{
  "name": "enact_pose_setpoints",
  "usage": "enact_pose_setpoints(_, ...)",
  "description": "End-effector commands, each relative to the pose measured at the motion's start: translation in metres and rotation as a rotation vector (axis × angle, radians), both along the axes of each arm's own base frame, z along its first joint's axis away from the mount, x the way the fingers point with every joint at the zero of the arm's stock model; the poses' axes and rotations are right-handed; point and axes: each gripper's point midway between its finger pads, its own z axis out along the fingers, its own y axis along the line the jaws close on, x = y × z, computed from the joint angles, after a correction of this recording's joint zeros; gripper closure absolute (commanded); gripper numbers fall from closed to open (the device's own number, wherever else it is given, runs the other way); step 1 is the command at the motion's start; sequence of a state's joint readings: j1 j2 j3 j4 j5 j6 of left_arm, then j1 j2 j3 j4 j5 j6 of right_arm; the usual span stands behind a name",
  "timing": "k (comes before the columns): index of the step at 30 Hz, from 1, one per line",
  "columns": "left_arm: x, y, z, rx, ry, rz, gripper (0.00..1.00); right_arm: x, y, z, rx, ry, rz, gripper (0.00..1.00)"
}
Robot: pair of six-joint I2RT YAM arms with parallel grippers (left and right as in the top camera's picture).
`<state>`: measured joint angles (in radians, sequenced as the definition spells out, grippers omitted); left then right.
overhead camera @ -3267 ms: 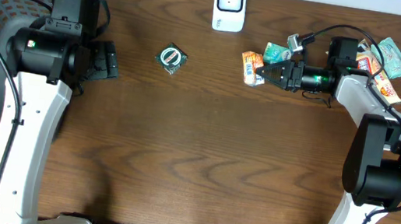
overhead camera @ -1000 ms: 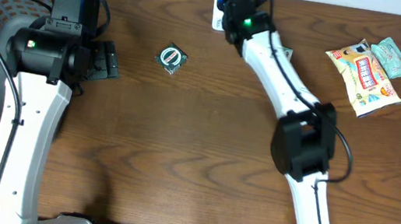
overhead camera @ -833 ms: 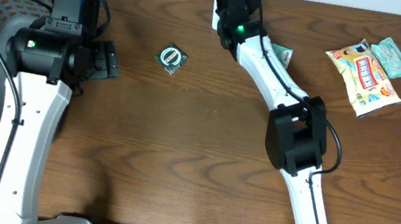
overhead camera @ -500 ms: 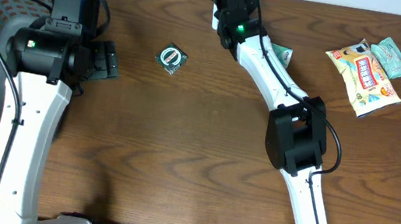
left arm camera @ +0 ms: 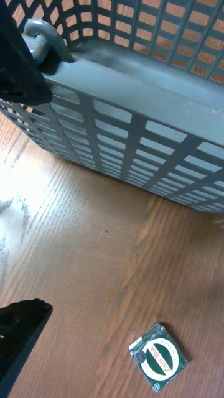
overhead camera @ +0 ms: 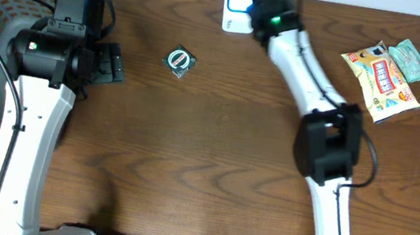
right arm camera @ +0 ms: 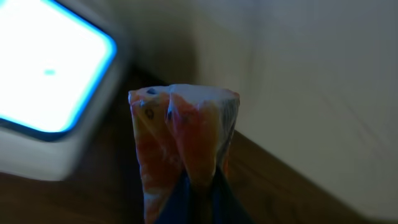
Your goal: Scan the item barcode
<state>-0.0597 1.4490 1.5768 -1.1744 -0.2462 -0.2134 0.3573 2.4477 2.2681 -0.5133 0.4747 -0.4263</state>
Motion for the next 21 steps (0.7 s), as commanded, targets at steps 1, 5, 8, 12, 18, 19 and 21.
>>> enact_pose_setpoints(1,-0.001,0.005,0.006,0.012,-0.015,0.017,0.02,-0.005,-0.079,0.060,0.147,-0.082,-0.225,0.99)
enact_pose_setpoints(5,-0.001,0.005,0.006,0.012,-0.015,0.017,0.02,-0.028,-0.157,0.031,0.121,0.068,-0.377,0.99)
enact_pose_setpoints(8,-0.001,0.005,0.006,0.012,-0.015,0.017,0.02,-0.048,-0.202,0.015,0.107,0.161,-0.469,0.97)
enact_pose_setpoints(12,-0.001,0.005,0.006,0.012,-0.016,0.018,0.02,-0.066,-0.242,0.003,0.184,0.196,-0.608,0.77)
enact_pose_setpoints(18,-0.001,0.005,0.006,0.012,-0.015,0.017,0.02,-0.077,-0.243,-0.016,0.375,0.303,-0.575,0.01)
enact_pose_setpoints(19,-0.001,0.005,0.006,0.012,-0.015,0.017,0.02,-0.076,-0.239,-0.018,0.406,0.316,-0.555,0.01)
enact_pose_setpoints(21,-0.001,0.005,0.006,0.012,-0.016,0.018,0.02,-0.074,-0.228,-0.019,0.459,0.333,-0.515,0.01)
